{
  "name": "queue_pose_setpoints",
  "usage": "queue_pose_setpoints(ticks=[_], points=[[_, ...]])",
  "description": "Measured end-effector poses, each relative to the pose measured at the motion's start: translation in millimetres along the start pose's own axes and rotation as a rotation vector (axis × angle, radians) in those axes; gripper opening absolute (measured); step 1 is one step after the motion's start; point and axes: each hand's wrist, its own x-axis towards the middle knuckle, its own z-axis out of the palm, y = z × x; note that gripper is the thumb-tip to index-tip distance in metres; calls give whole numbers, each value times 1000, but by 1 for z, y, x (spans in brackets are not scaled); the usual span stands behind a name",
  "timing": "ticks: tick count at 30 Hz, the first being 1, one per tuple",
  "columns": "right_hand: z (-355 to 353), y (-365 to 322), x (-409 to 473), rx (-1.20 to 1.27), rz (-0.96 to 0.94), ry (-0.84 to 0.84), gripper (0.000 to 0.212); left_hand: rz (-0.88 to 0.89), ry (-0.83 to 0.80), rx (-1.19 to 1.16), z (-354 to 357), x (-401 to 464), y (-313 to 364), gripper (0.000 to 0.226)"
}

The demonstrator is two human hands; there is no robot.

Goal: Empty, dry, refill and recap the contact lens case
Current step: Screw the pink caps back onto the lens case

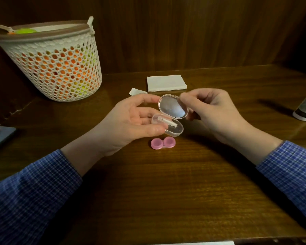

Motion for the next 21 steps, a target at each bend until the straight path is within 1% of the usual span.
queue_pose_setpoints(ticks=[2,4,5,6,7,10,12,14,16,18,21], points=[[0,0,1,119,45,24,23,-16,14,-87,-5,1,-2,73],[-5,1,0,138,33,46,20,-30,72,-177,-13,3,-4,78],[-7,2,-2,92,17,16,15,-36,104,-210,-19,4,-5,79],[-10,2,-6,13,1,-51,9,-37,132,-226,-24,4,-6,80],[-10,3,-9,-87,-11,-140,7,-38,154,-221,-29,4,-8,81],[-6,4,-19,-381,-68,-363,24,-55,176,-128,-36,5,-16,82],[-1,2,-22,-487,-137,-453,26,-70,163,-57,-34,5,-21,83],[1,0,-23,-534,-196,-495,22,-76,144,-15,-33,6,-23,84],[1,-1,-23,-529,-210,-510,19,-78,133,10,-31,6,-23,86],[-1,-1,-24,-441,-194,-475,20,-74,130,15,-30,6,-22,86],[-3,-2,-22,-277,-200,-299,23,-60,115,-5,-27,5,-21,86]])
